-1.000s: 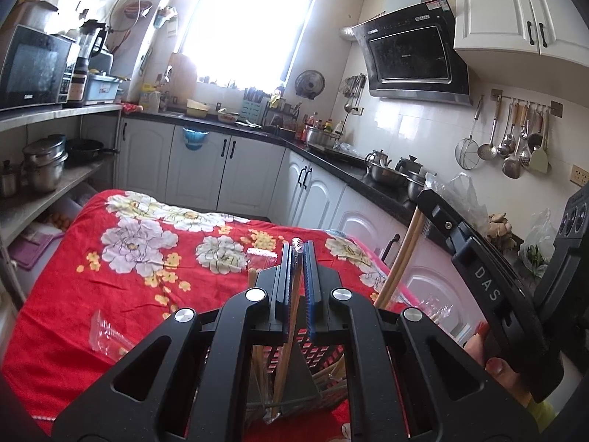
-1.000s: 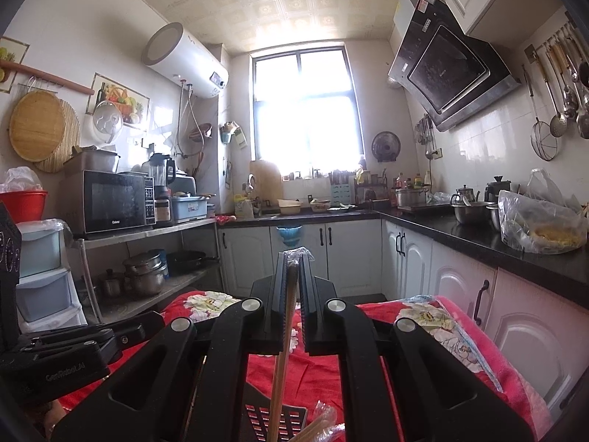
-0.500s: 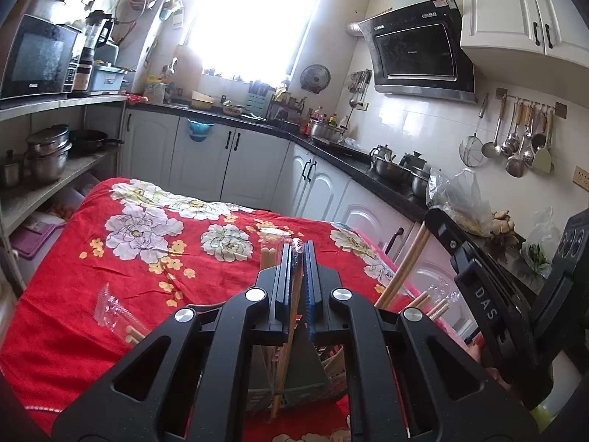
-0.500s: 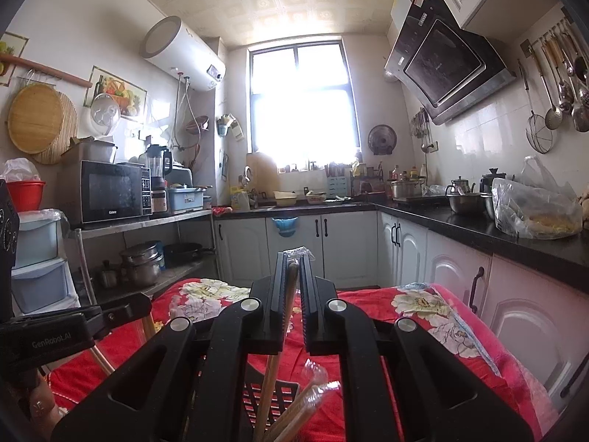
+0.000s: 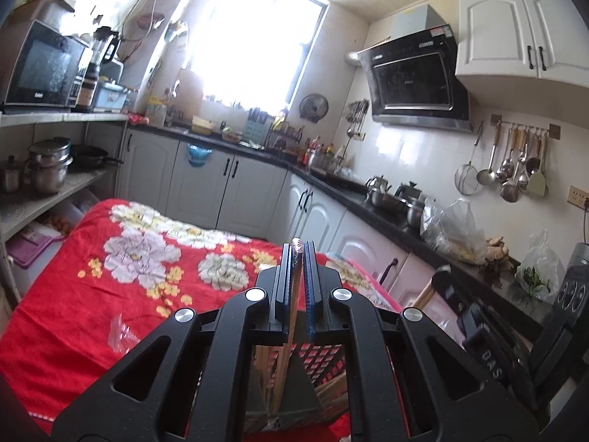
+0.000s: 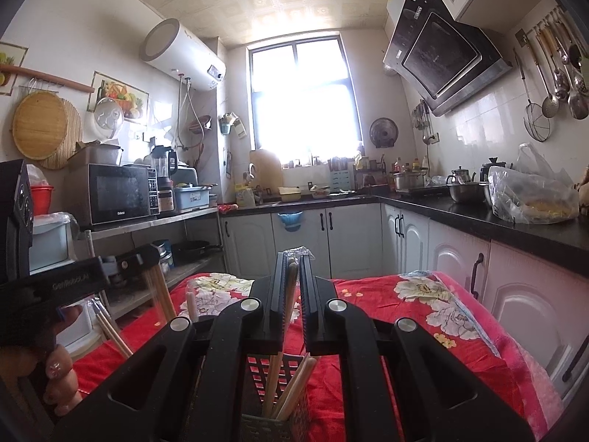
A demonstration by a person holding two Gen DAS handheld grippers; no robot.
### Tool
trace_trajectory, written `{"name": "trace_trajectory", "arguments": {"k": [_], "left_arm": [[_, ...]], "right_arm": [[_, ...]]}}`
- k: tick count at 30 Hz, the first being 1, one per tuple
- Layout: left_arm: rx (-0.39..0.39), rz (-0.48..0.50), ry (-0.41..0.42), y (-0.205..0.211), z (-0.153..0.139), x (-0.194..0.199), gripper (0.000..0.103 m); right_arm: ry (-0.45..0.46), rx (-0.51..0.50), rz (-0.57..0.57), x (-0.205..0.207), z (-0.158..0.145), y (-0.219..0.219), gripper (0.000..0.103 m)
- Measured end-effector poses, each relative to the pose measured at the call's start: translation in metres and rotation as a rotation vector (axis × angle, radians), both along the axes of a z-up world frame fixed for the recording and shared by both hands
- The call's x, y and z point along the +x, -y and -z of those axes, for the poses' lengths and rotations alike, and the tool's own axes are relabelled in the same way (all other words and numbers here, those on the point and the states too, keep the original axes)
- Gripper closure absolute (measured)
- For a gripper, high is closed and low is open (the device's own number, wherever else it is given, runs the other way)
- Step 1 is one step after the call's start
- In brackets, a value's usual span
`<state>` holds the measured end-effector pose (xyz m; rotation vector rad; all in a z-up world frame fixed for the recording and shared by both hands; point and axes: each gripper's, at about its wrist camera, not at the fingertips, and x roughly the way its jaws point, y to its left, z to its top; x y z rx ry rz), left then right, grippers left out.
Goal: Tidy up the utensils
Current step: 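Lower the chopsticks into the black caddy and open both tools, then move both open tools back down to the wrapped chopstick bundles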
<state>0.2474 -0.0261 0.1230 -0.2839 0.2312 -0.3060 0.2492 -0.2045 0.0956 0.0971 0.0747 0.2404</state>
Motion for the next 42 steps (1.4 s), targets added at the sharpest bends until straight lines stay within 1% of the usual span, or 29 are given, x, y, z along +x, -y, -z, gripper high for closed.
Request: {"name": "trace_trajectory", "arguments": {"k": [4, 7, 8, 9, 17, 23, 26, 28, 32, 40, 41, 42], "left_arm": [[0.012, 0.006, 0.013, 0.005, 0.001, 0.001, 0.100], [0.013, 0.011, 0.002, 0.006, 0.006, 0.003, 0.100], [0.015, 0.013, -0.002, 0.006, 0.007, 0.003, 0.100], [0.020, 0.013, -0.008, 0.007, 0.009, 0.003, 0.100], [0.020, 0.007, -0.038, 0.004, 0.018, 0.002, 0.100], [0.025, 0.002, -0.075, 0.001, 0.024, 0.001, 0.100], [0.034, -0.007, -0.107, 0.000, 0.026, 0.000, 0.099], [0.035, -0.013, -0.127, -0.001, 0.027, -0.002, 0.095], [0.033, -0.017, -0.153, -0.004, 0.029, -0.005, 0.089], [0.036, -0.015, -0.176, -0.006, 0.029, -0.016, 0.068], [0.033, -0.013, -0.178, -0.006, 0.029, -0.017, 0.066], [0.029, -0.011, -0.181, -0.007, 0.028, -0.018, 0.062]], "right_arm": [[-0.012, -0.003, -0.009, -0.006, 0.000, 0.000, 0.094], [-0.029, 0.000, -0.018, -0.010, 0.001, 0.000, 0.089], [-0.037, 0.002, -0.021, -0.011, 0.002, 0.000, 0.085], [-0.045, 0.005, -0.025, -0.012, 0.003, 0.001, 0.084], [-0.060, 0.015, -0.017, -0.022, 0.005, 0.006, 0.083], [-0.094, 0.022, 0.000, -0.026, 0.011, 0.011, 0.079], [-0.106, 0.027, 0.014, -0.030, 0.015, 0.015, 0.079], [-0.117, 0.024, 0.027, -0.032, 0.018, 0.016, 0.078], [-0.144, 0.035, 0.040, -0.033, 0.023, 0.021, 0.077], [-0.190, 0.050, 0.057, -0.038, 0.031, 0.029, 0.070], [-0.195, 0.052, 0.059, -0.038, 0.032, 0.029, 0.069], [-0.200, 0.055, 0.059, -0.039, 0.033, 0.030, 0.067]]}}
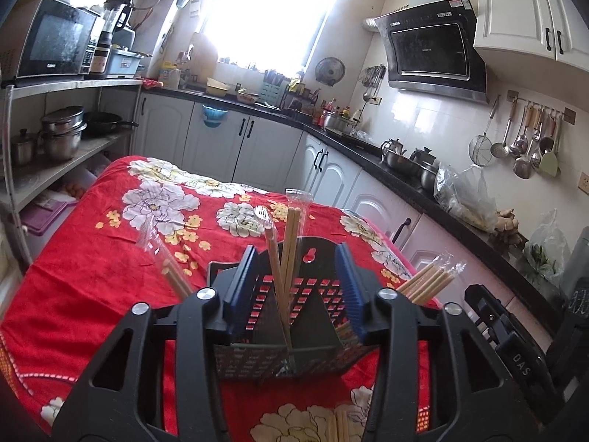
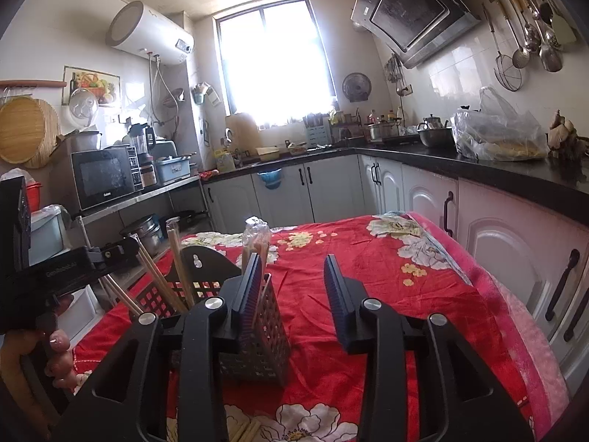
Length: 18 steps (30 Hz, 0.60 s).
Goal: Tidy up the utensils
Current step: 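Move both open tools back down to the wrapped chopstick bundles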
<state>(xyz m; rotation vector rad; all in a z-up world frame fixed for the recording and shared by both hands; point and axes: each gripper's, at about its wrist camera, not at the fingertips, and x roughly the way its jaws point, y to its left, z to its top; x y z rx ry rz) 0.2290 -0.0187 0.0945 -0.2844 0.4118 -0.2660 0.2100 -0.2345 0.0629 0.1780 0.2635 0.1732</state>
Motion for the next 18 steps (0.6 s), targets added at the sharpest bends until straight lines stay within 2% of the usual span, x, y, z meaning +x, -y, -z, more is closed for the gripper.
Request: {"name": "trace_trajectory", "arguments": {"k": [6, 18], "left_arm": [[-0.010, 0.008, -0.006, -0.003, 0.001, -0.009, 0.043], [-0.017, 0.004, -0.033, -0.009, 0.010, -0.026, 0.022]], "right_arm": [[-0.030, -0.001, 0.003, -0.004, 0.003, 0.002, 0.059], [-0.084, -0.018, -0.005, -0.014, 0.012, 0.000, 0.047]]}}
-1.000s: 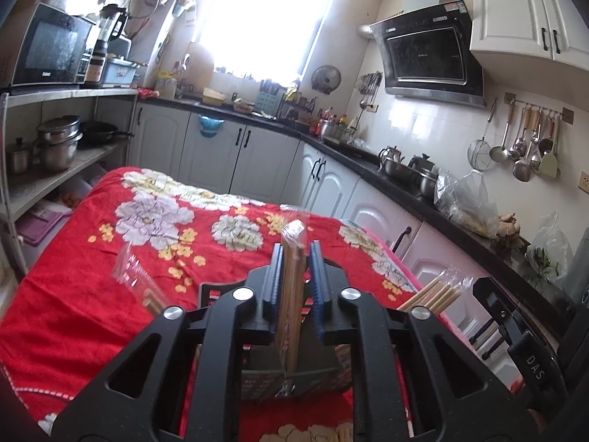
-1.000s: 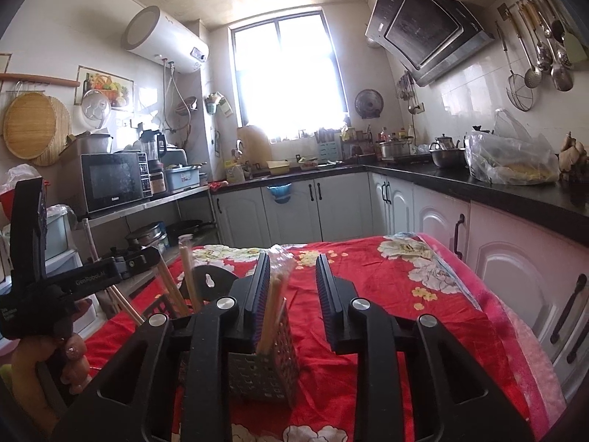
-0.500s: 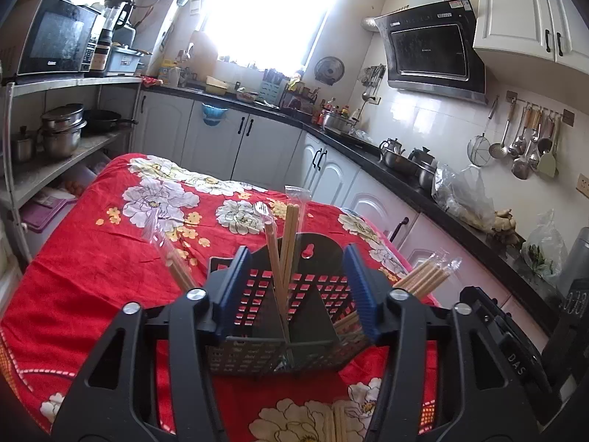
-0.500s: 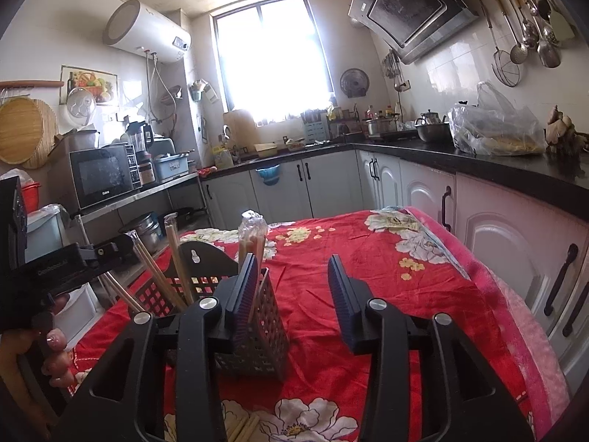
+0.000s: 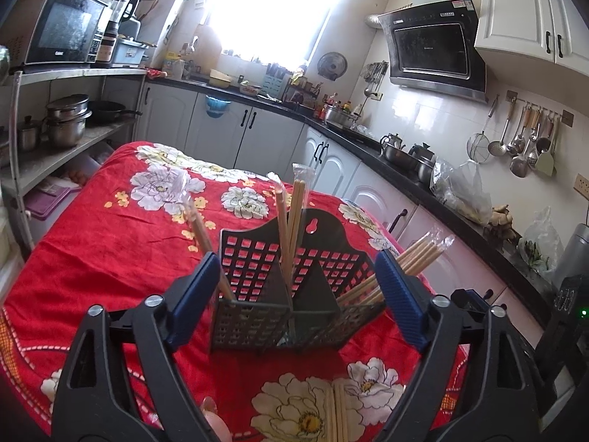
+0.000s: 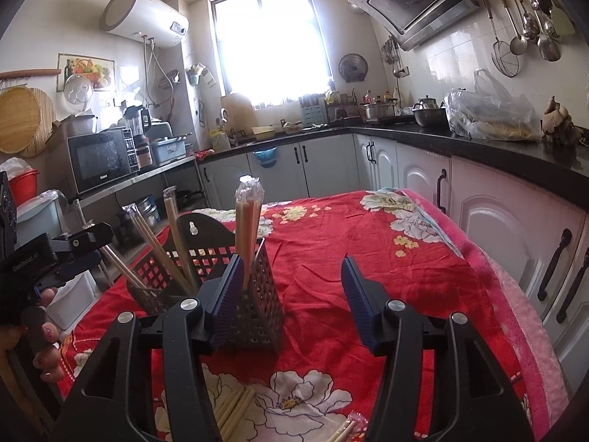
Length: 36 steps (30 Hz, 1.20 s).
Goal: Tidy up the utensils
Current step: 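Move both open tools back down to the wrapped chopstick bundles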
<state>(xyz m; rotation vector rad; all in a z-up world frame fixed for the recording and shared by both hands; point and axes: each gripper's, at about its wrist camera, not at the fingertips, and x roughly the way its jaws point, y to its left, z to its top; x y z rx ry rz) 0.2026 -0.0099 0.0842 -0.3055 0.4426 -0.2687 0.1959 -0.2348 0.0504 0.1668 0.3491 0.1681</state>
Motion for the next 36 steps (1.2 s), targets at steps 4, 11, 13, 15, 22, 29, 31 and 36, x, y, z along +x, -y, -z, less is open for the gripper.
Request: {"name": "trace_trajectory", "arguments": {"k": [4, 11, 13, 15, 22, 29, 31, 36], "left_arm": [[0.009, -0.013, -0.003, -0.003, 0.004, -0.008, 0.015], [0.002, -0.021, -0.031, -0.010, 0.013, -0.017, 0.011], [0.005, -0.024, -0.036, -0.012, 0.017, -0.019, 0.011], [0.009, -0.025, -0.041, -0.013, 0.019, -0.021, 0.011], [0.028, -0.031, -0.071, -0.020, 0.029, -0.027, 0.011], [0.028, -0.031, -0.115, -0.029, 0.043, -0.034, 0.011], [0.026, -0.031, -0.131, -0.032, 0.048, -0.035, 0.011], [0.024, -0.046, -0.177, -0.038, 0.062, -0.038, 0.011]], "right_arm": [[-0.024, 0.001, -0.019, -0.002, 0.004, -0.003, 0.043], [-0.061, -0.001, -0.042, -0.004, 0.012, -0.008, 0.040], [-0.069, 0.000, -0.047, -0.006, 0.013, -0.008, 0.039], [-0.075, -0.001, -0.053, -0.007, 0.014, -0.010, 0.038], [-0.095, -0.011, -0.076, -0.010, 0.018, -0.015, 0.037], [-0.145, -0.023, -0.107, -0.007, 0.026, -0.022, 0.037], [-0.158, -0.025, -0.114, -0.007, 0.029, -0.024, 0.037], [-0.194, -0.031, -0.128, -0.004, 0.035, -0.029, 0.037]]}}
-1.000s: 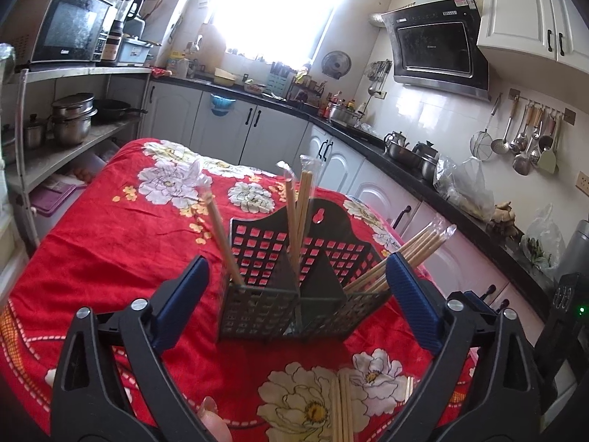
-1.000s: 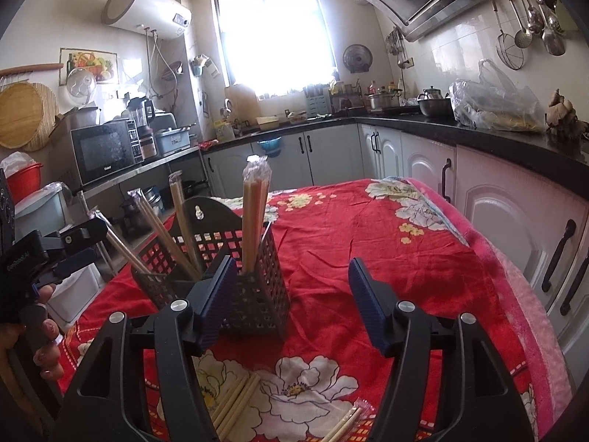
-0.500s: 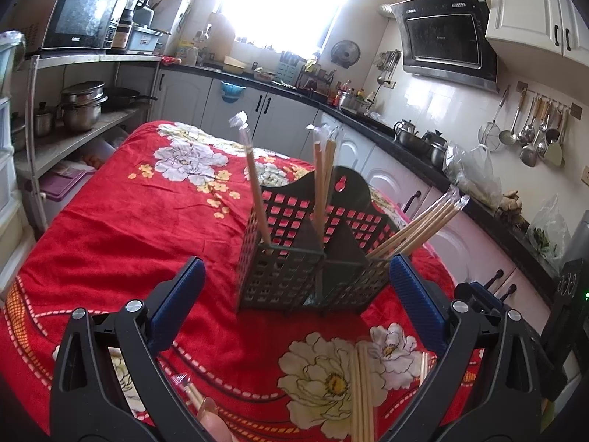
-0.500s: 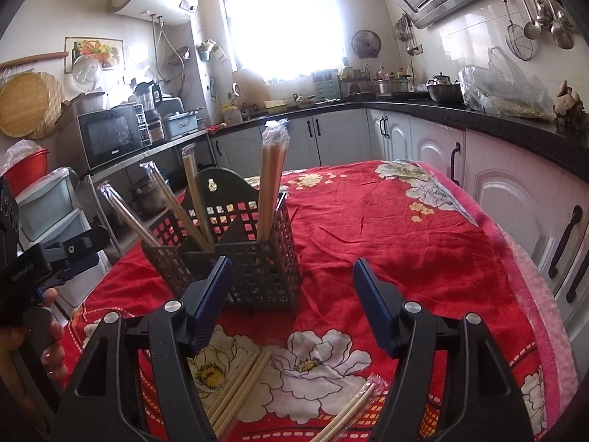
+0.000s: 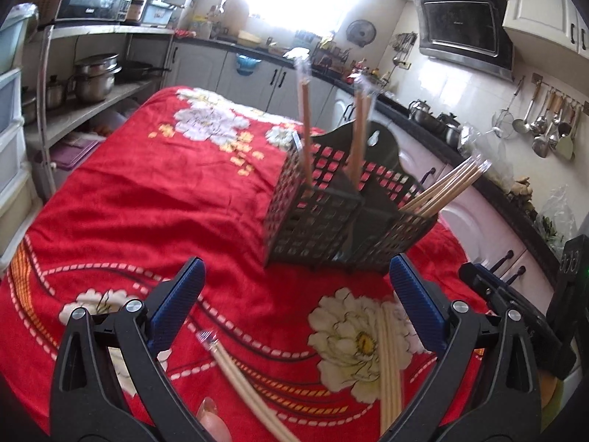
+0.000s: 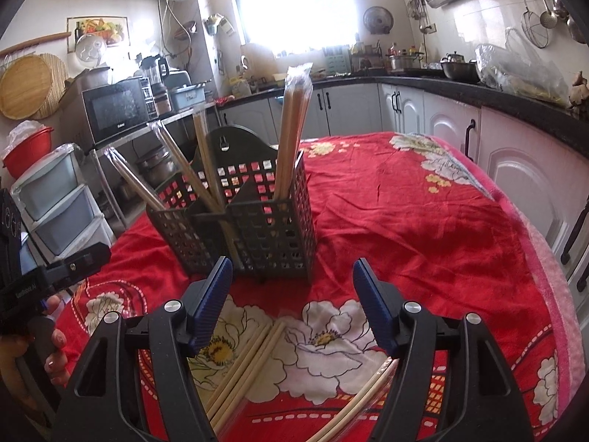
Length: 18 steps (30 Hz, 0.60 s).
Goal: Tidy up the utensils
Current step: 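Move both open tools back down to the wrapped chopstick bundles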
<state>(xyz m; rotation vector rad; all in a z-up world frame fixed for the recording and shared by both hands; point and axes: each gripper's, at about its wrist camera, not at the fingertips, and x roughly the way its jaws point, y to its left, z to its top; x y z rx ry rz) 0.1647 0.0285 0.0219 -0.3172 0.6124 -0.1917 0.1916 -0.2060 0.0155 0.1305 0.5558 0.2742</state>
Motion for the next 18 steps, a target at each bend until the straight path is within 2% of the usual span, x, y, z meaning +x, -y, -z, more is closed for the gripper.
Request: {"name": "trace_trajectory", "arguments": {"k": [15, 17, 18], "left_arm": [[-0.019, 0.013, -0.120, -0.016, 0.036, -0.009, 0.011], [-0.025, 0.016, -0.134, -0.017, 0.040, -0.011, 0.015], [-0.026, 0.019, -0.141, -0.018, 0.042, -0.011, 0.022]], "right_arm": [[-0.079, -0.025, -0.040, 0.004, 0.015, -0.013, 0.037], [-0.093, -0.026, -0.043, 0.005, 0.018, -0.015, 0.037], [-0.099, -0.028, -0.045, 0.005, 0.020, -0.016, 0.037]]}}
